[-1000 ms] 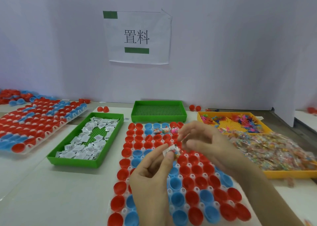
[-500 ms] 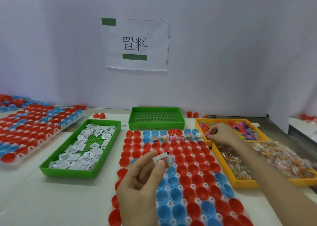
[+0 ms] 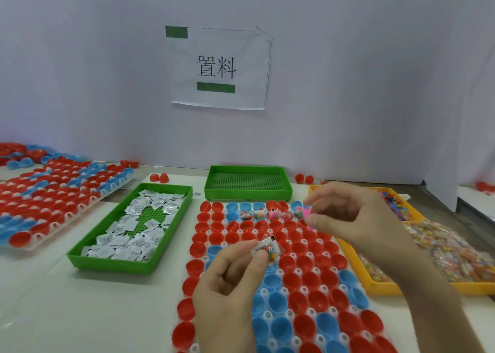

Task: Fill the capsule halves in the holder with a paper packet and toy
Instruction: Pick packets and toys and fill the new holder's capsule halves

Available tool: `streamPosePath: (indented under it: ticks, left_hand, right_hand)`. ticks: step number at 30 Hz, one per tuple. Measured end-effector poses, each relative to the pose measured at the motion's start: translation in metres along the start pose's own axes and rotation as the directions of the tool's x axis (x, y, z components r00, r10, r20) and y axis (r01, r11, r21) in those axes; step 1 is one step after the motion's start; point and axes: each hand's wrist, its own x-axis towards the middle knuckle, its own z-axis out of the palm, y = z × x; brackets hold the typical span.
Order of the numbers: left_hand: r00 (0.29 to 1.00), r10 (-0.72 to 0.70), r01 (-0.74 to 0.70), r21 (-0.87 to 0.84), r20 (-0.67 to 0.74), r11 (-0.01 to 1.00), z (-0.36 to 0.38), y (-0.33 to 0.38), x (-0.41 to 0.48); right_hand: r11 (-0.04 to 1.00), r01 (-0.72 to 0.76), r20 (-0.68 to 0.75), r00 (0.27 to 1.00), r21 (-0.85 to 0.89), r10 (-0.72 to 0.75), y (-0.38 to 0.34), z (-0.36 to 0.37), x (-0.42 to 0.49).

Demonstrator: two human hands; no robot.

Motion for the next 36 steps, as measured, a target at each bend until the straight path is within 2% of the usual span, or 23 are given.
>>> streamPosePath:
  ticks: [3,7,9,12,17,22,25,30,36]
  left_hand:
    - [0.999,0.017,-0.018,0.027,0.035,0.999,0.001,-0.001,-0.004]
    - [0.992,0.017,-0.027,0.074,0.129,0.997,0.002,-0.001,-0.005]
    - [0.983,0.007,-0.023,0.082,0.185,0.996,0.001,0.0,-0.005]
    - [0.983,0.016,-0.034,0.094,0.184,0.995,0.0,0.0,-0.005]
    - [0.982,0.034,-0.064,0.157,0.187,0.986,0.0,0.003,-0.005]
    - [0.972,0.013,-0.058,0.185,0.236,0.981,-0.006,0.007,-0.004]
    - [0.961,-0.051,-0.003,0.194,0.271,0.981,-0.012,0.007,-0.001]
    - [0.95,-0.1,0.039,0.205,0.295,0.978,-0.02,0.007,0.006]
    - [0.962,-0.058,-0.019,0.277,0.265,0.961,-0.02,0.02,0.015]
  right_hand:
    - [0.999,0.034,-0.089,0.996,0.039,-0.03,-0.017,0.018,-0.031]
    - [0.969,0.045,-0.253,0.967,0.243,0.019,-0.018,0.046,-0.051]
    - [0.952,0.082,-0.264,0.964,0.296,-0.001,-0.018,0.054,-0.052]
    - [0.934,0.098,-0.216,0.976,0.343,-0.024,-0.02,0.053,-0.054]
    - [0.938,0.06,-0.101,0.995,0.341,-0.027,-0.02,0.049,-0.055]
    - [0.944,0.07,-0.112,0.993,0.324,-0.035,-0.018,0.05,-0.056]
    - [0.951,0.077,-0.103,0.994,0.299,-0.048,-0.018,0.052,-0.056]
    - [0.977,0.094,-0.136,0.988,0.191,-0.068,-0.014,0.058,-0.055]
    - [0.97,0.073,-0.259,0.966,0.233,-0.011,-0.012,0.072,-0.052]
